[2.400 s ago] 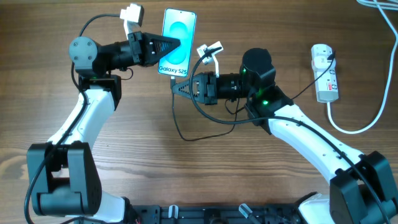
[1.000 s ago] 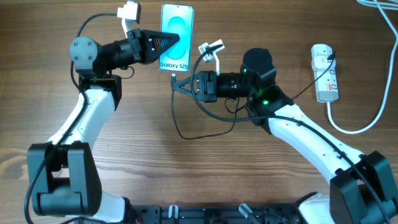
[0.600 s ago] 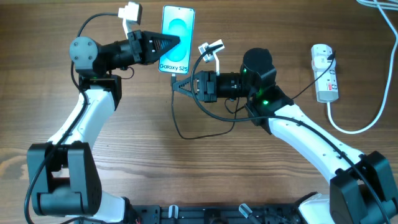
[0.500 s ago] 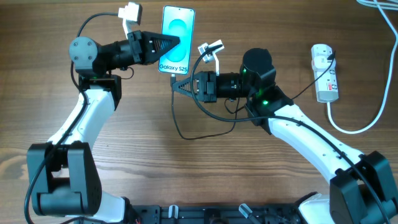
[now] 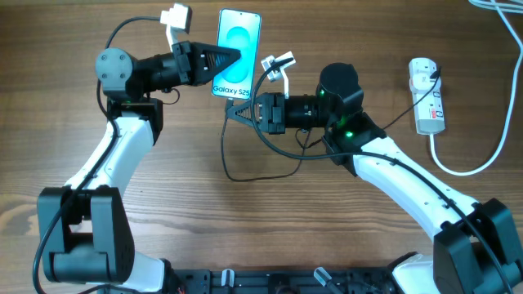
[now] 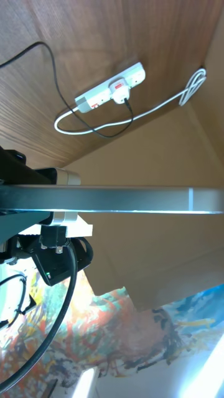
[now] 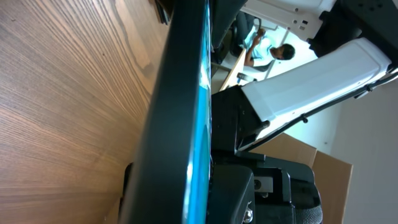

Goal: Plug charger to phone and switch on socket

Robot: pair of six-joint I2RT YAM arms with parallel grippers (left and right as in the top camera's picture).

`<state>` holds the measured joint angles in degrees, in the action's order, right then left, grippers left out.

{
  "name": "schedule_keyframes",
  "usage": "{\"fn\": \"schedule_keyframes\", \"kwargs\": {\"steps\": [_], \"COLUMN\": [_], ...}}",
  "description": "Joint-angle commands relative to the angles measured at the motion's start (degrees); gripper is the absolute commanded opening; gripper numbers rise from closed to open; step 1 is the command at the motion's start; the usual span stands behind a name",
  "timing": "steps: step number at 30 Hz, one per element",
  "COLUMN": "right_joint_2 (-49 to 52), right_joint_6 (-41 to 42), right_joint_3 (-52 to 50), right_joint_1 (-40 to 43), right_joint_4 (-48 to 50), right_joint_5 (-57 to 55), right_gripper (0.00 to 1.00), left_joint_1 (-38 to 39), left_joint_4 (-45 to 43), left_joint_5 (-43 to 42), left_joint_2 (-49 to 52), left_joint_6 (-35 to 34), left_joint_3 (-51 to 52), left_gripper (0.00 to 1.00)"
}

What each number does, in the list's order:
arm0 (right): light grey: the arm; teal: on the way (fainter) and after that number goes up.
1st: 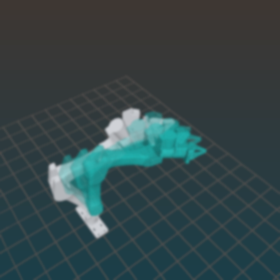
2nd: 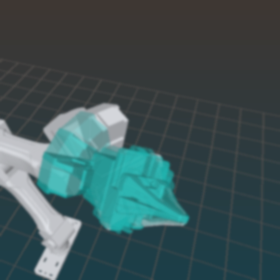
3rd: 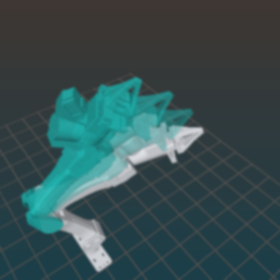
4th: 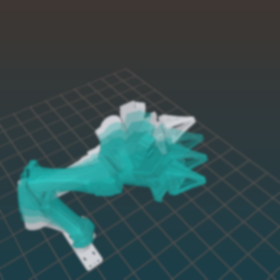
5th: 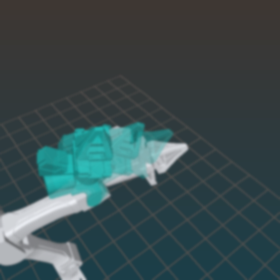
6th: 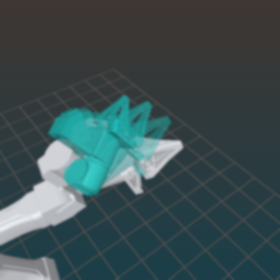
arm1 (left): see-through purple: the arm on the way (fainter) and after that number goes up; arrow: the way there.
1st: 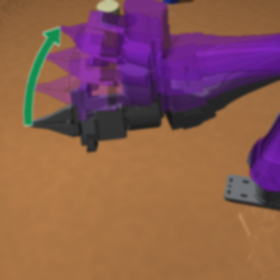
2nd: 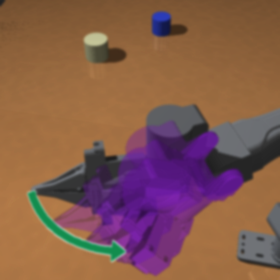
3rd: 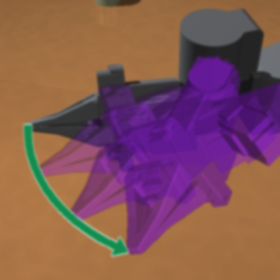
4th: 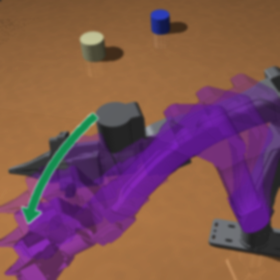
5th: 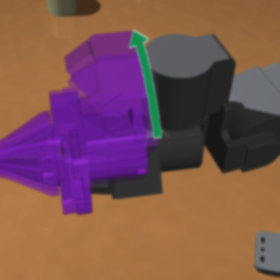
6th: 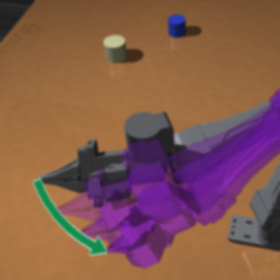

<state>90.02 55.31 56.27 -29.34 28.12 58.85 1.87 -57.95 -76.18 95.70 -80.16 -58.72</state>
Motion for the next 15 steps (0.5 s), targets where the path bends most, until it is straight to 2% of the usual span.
{"fn": "schedule_keyframes", "kwargs": {"steps": [1, 8, 15], "right_joint_2": [0.5, 0.5, 0.5], "right_joint_6": [0.4, 0.4, 0.9], "right_joint_3": [0.2, 0.2, 0.2], "right_joint_1": [0.2, 0.2, 0.2], "right_joint_4": [0.4, 0.4, 1.1], "right_joint_5": [-2.3, -2.9, -3.8], "right_gripper": [0.04, 0.04, 0.04], "left_joint_1": [1.0, 1.0, 1.0], "left_joint_4": [-0.5, -0.5, -0.5], "left_joint_5": [0.2, -0.3, -4.7], "left_joint_2": [-1.4, -1.4, -1.4], "left_joint_6": [0.2, 0.2, 0.2], "left_joint_3": [-0.4, -0.4, -0.4], "left_gripper": [0.04, 0.04, 0.04]}}
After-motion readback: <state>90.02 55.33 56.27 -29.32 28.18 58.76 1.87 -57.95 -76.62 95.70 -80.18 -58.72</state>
